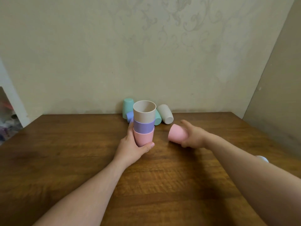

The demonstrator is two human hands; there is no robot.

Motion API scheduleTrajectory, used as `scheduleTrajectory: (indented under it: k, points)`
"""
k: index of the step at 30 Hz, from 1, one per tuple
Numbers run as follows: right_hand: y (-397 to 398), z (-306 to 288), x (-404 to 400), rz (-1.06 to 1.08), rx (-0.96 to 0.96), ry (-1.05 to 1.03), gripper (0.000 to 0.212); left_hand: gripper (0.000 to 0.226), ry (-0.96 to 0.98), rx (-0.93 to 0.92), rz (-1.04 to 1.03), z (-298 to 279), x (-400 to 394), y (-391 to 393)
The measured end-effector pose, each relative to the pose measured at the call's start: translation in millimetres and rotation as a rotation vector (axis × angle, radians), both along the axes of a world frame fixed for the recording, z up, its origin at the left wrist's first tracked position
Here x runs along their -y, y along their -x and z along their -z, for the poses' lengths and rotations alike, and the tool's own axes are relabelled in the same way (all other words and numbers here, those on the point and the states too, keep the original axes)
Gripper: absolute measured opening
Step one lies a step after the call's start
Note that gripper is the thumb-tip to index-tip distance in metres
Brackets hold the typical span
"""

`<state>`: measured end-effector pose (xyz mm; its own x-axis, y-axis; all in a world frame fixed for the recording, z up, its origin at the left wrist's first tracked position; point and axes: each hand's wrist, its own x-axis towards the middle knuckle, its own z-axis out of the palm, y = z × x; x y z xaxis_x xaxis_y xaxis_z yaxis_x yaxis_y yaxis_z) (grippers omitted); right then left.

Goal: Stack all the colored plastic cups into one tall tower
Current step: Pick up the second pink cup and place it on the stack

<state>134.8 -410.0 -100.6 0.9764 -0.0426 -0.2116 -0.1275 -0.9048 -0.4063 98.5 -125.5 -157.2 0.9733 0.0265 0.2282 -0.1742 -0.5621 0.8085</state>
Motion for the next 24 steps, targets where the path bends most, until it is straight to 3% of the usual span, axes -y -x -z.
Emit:
scheduleTrajectory:
  k: [2,7,9,11,12,14,16,19,22,24]
  points:
    - [9,3,-10,-0.008,-0.009,0.05,0.12,0.124,-0.006,-0.004,-0.001,-1,1,2]
    - [25,13,-35,0.074,0.168,0.072,0.096,0.111,-0.004,0.03,0.01,0,0,4]
    - [29,-1,-46,0.188,0.309,-0.199,0.089,0.11,-0.005,0.032,0.016,1,1,4]
    - [28,-32,-57,0.324,0.508,-0.7,0.076,0.11,-0.008,0.039,0.01,2,1,5]
    - [27,-51,-63,0.347,0.564,-0.92,0.069,0.11,-0.01,0.043,0.008,2,1,5]
    - [30,-90,-76,0.252,0.653,-1.125,0.065,0.109,-0.009,0.041,0.012,1,1,4]
    - [35,-112,-93,0.07,0.687,-1.159,0.077,0.109,-0.012,0.025,0.028,-1,2,4]
    - [37,-113,-119,-0.129,0.59,-1.026,0.094,0.11,-0.037,-0.005,0.024,-2,1,3]
    - [30,-95,-134,-0.162,0.513,-0.847,0.095,0.112,-0.035,-0.005,0.011,-1,0,1]
    - [23,-87,-135,-0.113,0.496,-0.847,0.086,0.111,-0.028,0.012,0.01,1,0,1]
